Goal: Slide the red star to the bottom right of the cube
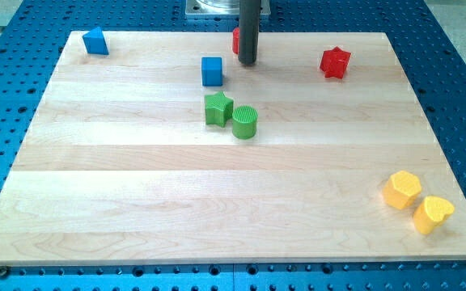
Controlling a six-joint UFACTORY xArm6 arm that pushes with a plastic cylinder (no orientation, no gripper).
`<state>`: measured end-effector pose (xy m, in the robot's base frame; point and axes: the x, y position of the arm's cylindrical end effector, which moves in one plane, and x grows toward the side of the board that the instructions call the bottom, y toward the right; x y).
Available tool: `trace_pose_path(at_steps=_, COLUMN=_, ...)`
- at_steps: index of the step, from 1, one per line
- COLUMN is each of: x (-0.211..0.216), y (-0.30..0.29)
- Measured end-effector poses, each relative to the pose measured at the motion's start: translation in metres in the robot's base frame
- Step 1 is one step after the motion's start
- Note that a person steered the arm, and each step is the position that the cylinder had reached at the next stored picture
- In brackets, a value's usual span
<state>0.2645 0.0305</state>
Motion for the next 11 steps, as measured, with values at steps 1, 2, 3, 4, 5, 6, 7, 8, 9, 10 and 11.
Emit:
trace_pose_path(at_steps=1, x=0.000, y=0.000)
trace_pose_path(at_steps=2, x=0.003, y=0.000)
trace_pose_path(at_steps=3, x=0.051, y=-0.002)
trace_pose_path(at_steps=4, x=0.044, y=0.007)
trace_pose_path(at_steps=5, x=0.025, y=0.035)
trace_pose_path(at_steps=6, x=0.016, y=0.087)
trace_pose_path(at_steps=7, x=0.009, y=0.125)
trace_pose_path(at_steps=8, x=-0.021, y=0.125)
trace_pose_path(at_steps=9, x=-0.035, y=0.138)
trace_pose_path(at_steps=10, x=-0.035, y=0.172)
trace_pose_path(at_steps=11, x=-0.029, y=0.205)
